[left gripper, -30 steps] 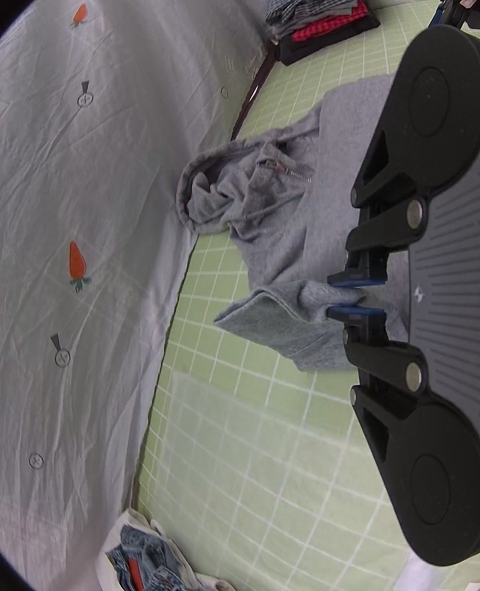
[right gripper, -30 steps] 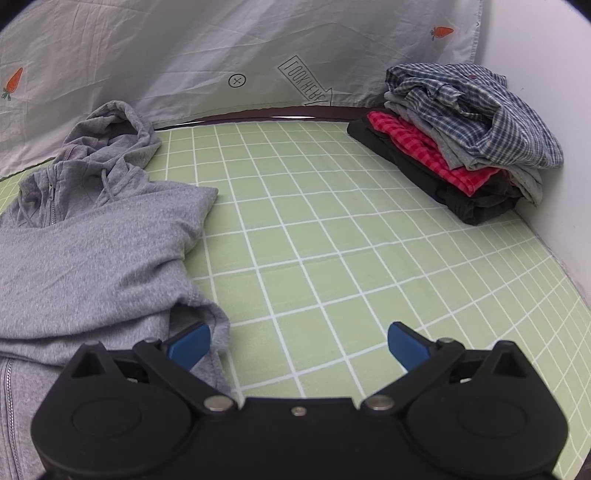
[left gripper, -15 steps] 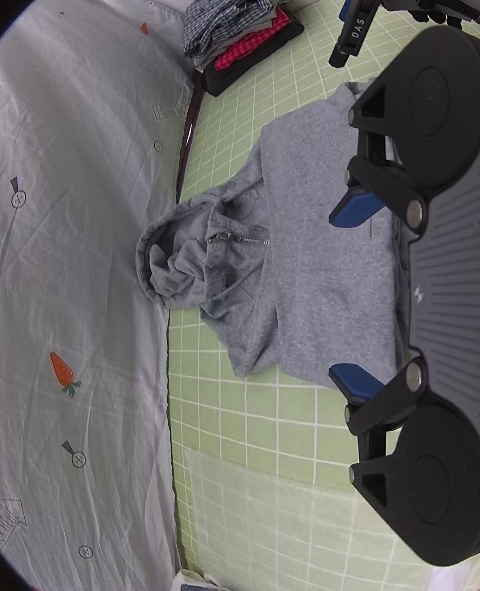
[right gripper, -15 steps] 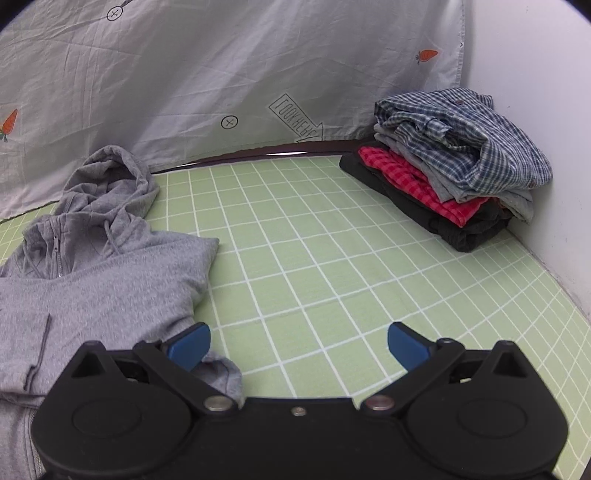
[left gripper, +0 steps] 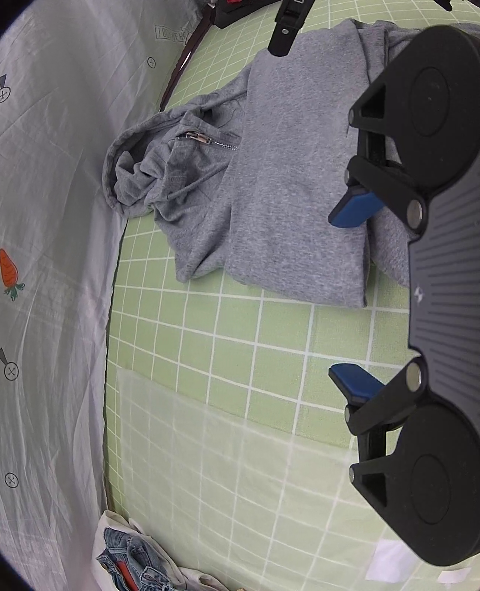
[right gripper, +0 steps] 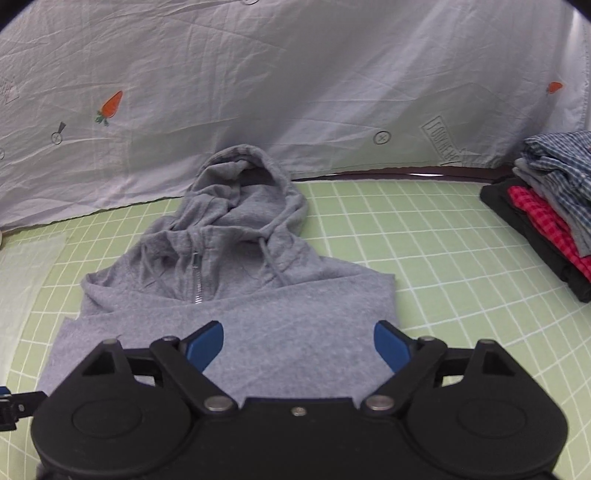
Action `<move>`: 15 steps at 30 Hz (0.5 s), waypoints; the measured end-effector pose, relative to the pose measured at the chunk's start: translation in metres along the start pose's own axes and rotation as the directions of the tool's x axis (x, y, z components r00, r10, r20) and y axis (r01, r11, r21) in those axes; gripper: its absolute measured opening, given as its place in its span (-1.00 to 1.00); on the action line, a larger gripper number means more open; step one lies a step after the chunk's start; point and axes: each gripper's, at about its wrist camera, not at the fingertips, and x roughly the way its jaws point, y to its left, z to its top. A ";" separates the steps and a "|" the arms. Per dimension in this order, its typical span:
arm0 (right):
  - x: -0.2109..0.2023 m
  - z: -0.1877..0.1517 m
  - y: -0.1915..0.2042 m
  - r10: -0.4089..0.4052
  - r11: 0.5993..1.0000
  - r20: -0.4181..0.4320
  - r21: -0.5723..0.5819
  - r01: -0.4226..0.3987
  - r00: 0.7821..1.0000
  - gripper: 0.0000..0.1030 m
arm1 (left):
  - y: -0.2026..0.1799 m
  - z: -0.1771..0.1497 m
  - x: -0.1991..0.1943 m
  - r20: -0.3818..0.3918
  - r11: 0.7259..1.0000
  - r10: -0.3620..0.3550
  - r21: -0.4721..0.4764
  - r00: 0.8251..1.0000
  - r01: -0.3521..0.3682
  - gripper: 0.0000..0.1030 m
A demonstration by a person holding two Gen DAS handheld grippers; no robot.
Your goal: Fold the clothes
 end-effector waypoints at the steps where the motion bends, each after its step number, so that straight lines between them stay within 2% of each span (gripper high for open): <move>1: 0.003 -0.001 0.007 0.031 0.999 -0.017 -0.010 -0.031 0.999 0.62 | 0.001 0.000 0.002 -0.004 1.000 -0.003 0.000 1.000 0.003 0.58; 6: 0.018 -0.009 0.035 0.118 0.991 -0.088 -0.060 -0.123 0.989 0.07 | 0.004 0.000 0.010 -0.017 1.000 -0.012 -0.003 1.000 0.012 0.59; 10: 0.030 -0.014 0.037 0.152 0.987 -0.136 -0.021 -0.157 0.979 -0.14 | 0.003 0.001 0.014 -0.017 1.000 -0.013 0.006 1.000 0.013 0.59; 12: 0.032 -0.016 0.038 0.163 0.986 -0.140 -0.012 -0.166 0.977 -0.35 | 0.003 0.001 0.016 -0.019 1.000 -0.014 0.005 1.000 0.014 0.59; 15: 0.033 -0.016 0.042 0.189 0.981 -0.142 -0.008 -0.192 0.972 -0.47 | 0.001 0.000 0.018 -0.022 1.000 -0.009 0.006 1.000 0.009 0.59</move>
